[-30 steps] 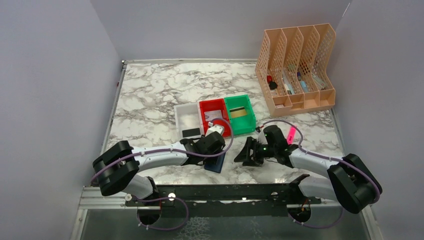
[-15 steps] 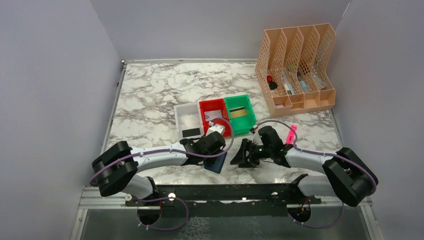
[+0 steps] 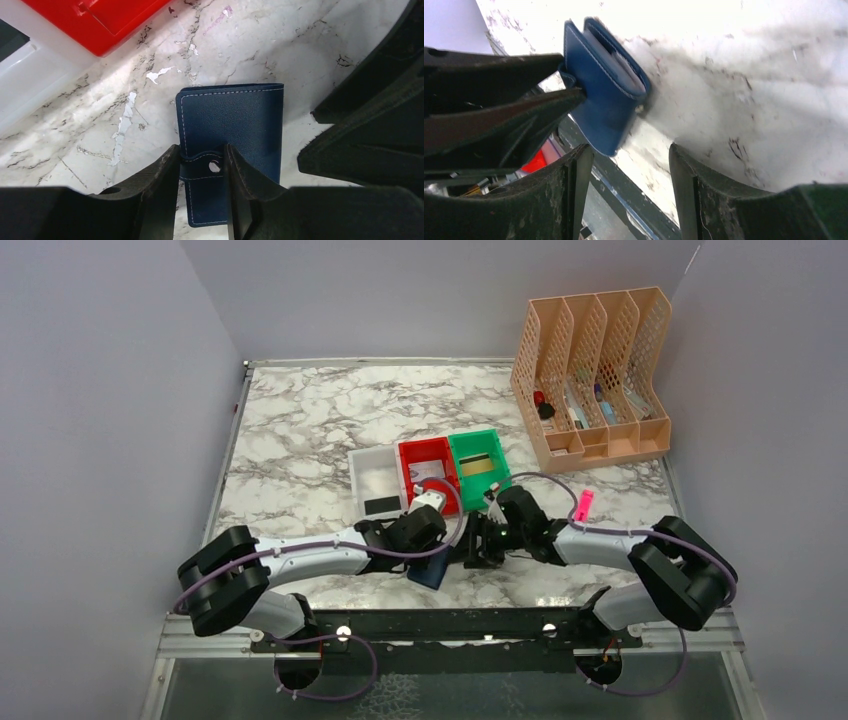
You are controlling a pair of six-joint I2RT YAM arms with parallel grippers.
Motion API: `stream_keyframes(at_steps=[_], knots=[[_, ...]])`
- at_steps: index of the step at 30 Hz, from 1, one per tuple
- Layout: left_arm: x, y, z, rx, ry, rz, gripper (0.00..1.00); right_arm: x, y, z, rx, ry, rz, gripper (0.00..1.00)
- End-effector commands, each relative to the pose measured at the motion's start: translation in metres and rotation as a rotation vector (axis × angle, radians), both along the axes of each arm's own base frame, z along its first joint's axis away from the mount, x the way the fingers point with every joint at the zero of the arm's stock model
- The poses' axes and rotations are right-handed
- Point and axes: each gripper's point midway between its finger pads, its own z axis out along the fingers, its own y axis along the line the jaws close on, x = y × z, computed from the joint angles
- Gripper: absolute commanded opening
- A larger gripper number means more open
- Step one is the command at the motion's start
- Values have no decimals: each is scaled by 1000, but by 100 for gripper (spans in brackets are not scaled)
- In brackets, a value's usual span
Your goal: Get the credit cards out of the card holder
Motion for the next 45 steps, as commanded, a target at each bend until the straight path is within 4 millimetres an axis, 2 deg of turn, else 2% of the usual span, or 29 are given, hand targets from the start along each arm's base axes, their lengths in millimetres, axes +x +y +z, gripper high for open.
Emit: stream_keyframes(at_steps=[1,4,8,11,15,20,31,36,40,45], knots=[[-5,-12,7,-104,14,-1,0,9,2,-15,-88,-35,-3,64],[-5,-14,8,-153,31,17,0,6,4,-24,-166,-52,13,65],[-2,-9,7,-216,61,50,0,8,-9,-38,-288,-54,-23,62],[-1,-5,10,-252,71,64,0,10,-16,-40,-322,-80,-31,61],[3,5,15,-293,61,104,0,14,-12,-35,-322,-117,17,61],[5,20,13,-262,59,124,19,15,-9,-38,-348,-105,56,62],[-3,38,-5,-147,88,119,36,15,-7,-36,-348,-102,71,64],[-1,43,-3,-118,82,124,52,15,-5,-36,-349,-96,77,65],[-1,41,2,-119,82,117,58,16,-5,-34,-351,-97,79,65],[-2,39,10,-120,89,101,60,16,-5,-32,-354,-100,78,65]])
